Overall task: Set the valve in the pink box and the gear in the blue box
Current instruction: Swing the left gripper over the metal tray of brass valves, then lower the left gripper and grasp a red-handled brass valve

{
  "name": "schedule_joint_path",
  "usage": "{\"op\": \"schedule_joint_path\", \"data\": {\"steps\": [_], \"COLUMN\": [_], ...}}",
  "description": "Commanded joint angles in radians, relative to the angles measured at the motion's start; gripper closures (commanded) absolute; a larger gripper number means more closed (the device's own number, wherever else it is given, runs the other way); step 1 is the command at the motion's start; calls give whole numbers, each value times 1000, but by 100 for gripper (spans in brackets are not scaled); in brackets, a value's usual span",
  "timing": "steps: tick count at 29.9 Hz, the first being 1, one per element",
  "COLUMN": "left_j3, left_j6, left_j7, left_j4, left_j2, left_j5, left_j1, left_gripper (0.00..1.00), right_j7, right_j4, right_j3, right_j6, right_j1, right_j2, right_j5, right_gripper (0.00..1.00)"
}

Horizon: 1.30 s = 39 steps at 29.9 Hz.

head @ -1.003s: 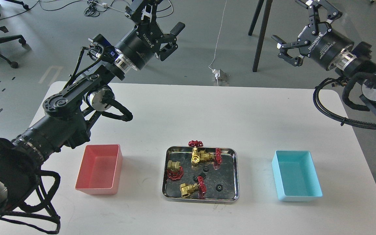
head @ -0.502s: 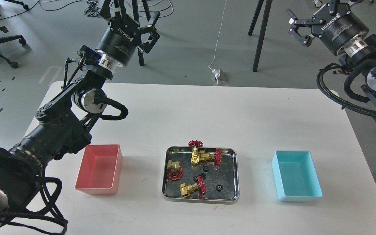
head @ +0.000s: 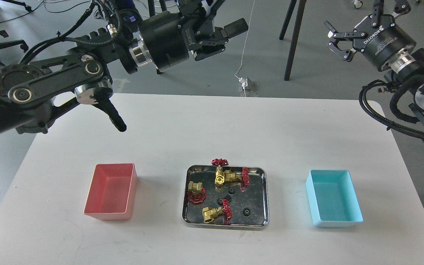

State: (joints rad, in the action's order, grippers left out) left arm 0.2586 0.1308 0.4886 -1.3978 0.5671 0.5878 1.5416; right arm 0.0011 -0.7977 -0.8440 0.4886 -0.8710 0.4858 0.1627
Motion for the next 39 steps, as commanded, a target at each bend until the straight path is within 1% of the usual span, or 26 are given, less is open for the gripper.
{"op": "schedule_joint_path", "data": {"steps": [1, 3, 4, 6, 8, 9, 11, 16, 22, 26, 29, 32, 34, 39], "left_j3": [397, 622, 716, 894, 1032, 1076, 1107, 1104, 1081, 1065, 1064, 1062, 1062, 1061], "left_j6": [-158, -282, -339, -474, -604, -620, -620, -620, -620, -620, -620, -620, -620, -620], "left_j7": [0, 0, 0, 0, 0, 0, 0, 0, 0, 0, 0, 0, 0, 0], "left_j4": [-116, -173, -185, -191, -172, -150, -100, 63, 209, 285, 325, 352, 362, 365], "left_j2": [-27, -123, -175, -298, -401, -441, -478, -487, -486, -486, -487, -489, -490, -516], "left_j5": [153, 283, 341, 437, 478, 483, 488, 489, 518, 538, 541, 544, 544, 543], "left_j1": [276, 415, 452, 472, 457, 428, 341, 157, -6, -67, -89, -107, -115, -127], "left_gripper": [1, 1, 1, 2, 2, 2, 2, 2, 3, 6, 11, 17, 24, 31], "right_j7": [0, 0, 0, -1, -4, -6, -6, -6, -6, -6, -6, -6, -6, -6], "right_j4": [0, 0, 2, 20, 40, 52, 77, 129, 144, 144, 144, 144, 143, 143], "right_j3": [0, 0, 0, 2, 2, 0, 2, 17, 48, 60, 60, 60, 60, 60], "right_j6": [0, 0, 0, 0, -39, -63, -100, -108, -111, -111, -111, -111, -111, -111], "right_j1": [9, 9, 9, 3, -9, -23, -71, -134, -144, -141, -137, -134, -131, -117], "right_j2": [-6, -10, -13, -26, -55, -68, -82, -115, -130, -133, -133, -131, -131, -131], "right_j5": [0, 0, 0, 0, 0, 0, -3, -9, -9, -9, -9, -8, -9, -9], "right_gripper": [0, 0, 0, 0, 0, 0, 0, 0, 0, 0, 0, 0, 0, 0]}}
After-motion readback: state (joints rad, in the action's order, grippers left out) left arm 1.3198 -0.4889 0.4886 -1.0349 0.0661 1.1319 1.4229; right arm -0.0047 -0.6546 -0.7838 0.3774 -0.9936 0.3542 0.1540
